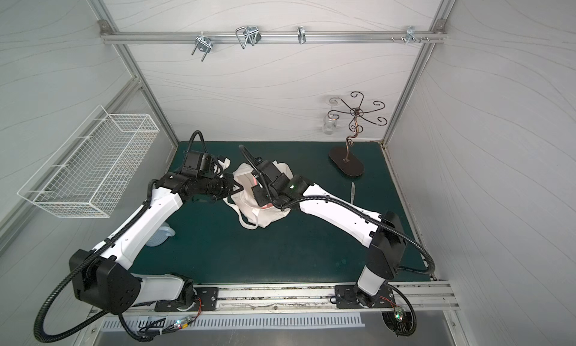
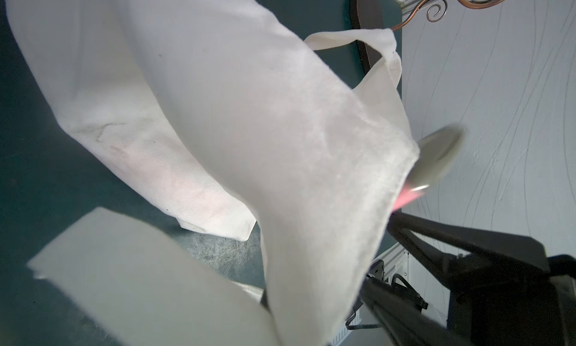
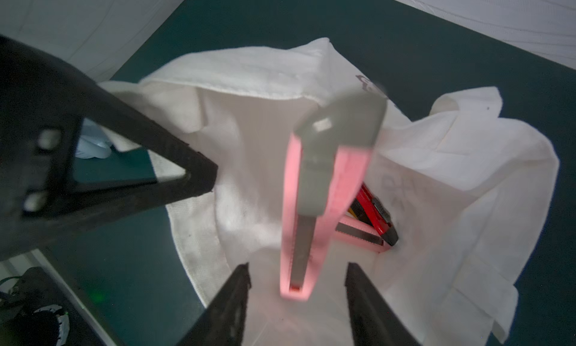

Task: Place the art knife into the pouch
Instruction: Place the utility knife in the pouch, then adjust the utility knife at the center of the board.

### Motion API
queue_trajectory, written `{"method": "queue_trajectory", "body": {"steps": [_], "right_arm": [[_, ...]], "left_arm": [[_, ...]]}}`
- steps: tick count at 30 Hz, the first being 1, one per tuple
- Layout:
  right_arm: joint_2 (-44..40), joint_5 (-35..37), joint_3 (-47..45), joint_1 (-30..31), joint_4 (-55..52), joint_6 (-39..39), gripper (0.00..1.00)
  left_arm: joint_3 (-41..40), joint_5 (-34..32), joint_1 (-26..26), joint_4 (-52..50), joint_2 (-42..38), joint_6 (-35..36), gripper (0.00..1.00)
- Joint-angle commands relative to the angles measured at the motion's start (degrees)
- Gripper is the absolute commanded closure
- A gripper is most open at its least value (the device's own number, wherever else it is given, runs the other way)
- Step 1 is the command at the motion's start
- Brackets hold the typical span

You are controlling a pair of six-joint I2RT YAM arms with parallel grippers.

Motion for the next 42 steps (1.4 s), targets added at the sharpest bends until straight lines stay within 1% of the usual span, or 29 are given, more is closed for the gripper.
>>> {"method": "queue_trajectory", "body": {"steps": [1, 5, 8, 11, 13, 16, 19, 23, 25, 28, 29, 33, 36, 42], "right_arm": [[-1.0, 2.3, 1.6, 0.5, 0.7, -1.6, 0.41], [-3.6, 5.5, 1.9, -1.1, -0.4, -2.8, 0.39], [-4.1, 5.3, 2.9, -6.4, -3.3, -1.0, 0.38], [-3.4, 1.9, 3.2, -13.6, -4.9, 1.1, 0.37], [-1.2, -0.3, 3.7, -18.0, -5.7, 1.6, 0.35], [4.0, -3.1, 6.6, -22.9, -8.2, 1.9, 0.35], [10.4, -6.9, 11.1, -26.4, -10.8, 1.8, 0.34], [17.9, -9.2, 15.3, -27.7, -11.8, -0.2, 0.34], [20.7, -9.1, 16.2, -27.8, -11.5, -1.1, 0.35], [23.7, -12.6, 15.5, -28.6, -9.5, -2.0, 0.34], [24.6, -13.6, 15.5, -28.6, -8.9, -2.5, 0.34], [28.4, -16.8, 15.6, -28.6, -7.3, -4.9, 0.27], [30.3, -18.6, 15.6, -28.4, -5.8, -6.5, 0.27], [33.2, -18.8, 15.9, -27.3, -4.4, -8.8, 0.24]], "left_arm": [[2.5, 0.6, 0.2, 1.2, 0.7, 0.8, 1.0], [2.3, 0.6, 0.1, 1.5, 0.7, 0.8, 1.0], [2.0, 0.5, 0.2, 1.3, 0.5, 0.8, 1.0], [1.9, 0.9, 0.2, 1.4, 0.1, 0.4, 1.0], [1.6, 1.0, 0.2, 1.3, -0.4, 0.2, 1.0], [1.6, 0.9, 0.2, 0.4, -1.0, -0.1, 1.0], [1.5, -0.4, 0.2, -1.7, -1.7, 0.0, 1.0], [0.9, -3.7, 0.7, -5.3, -2.3, 0.3, 1.0], [0.0, -3.6, 1.8, -6.5, -2.5, 0.2, 1.0], [-2.1, -4.0, 3.6, -7.4, -4.1, -0.5, 1.0], [-2.8, -4.0, 4.3, -7.6, -4.7, -0.7, 1.0], [-4.9, -4.3, 7.3, -9.2, -7.2, -0.8, 1.0], [-5.6, -5.2, 8.2, -10.2, -8.3, -0.7, 1.0], [-5.6, -5.3, 9.6, -11.5, -8.6, -0.3, 1.0]]}}
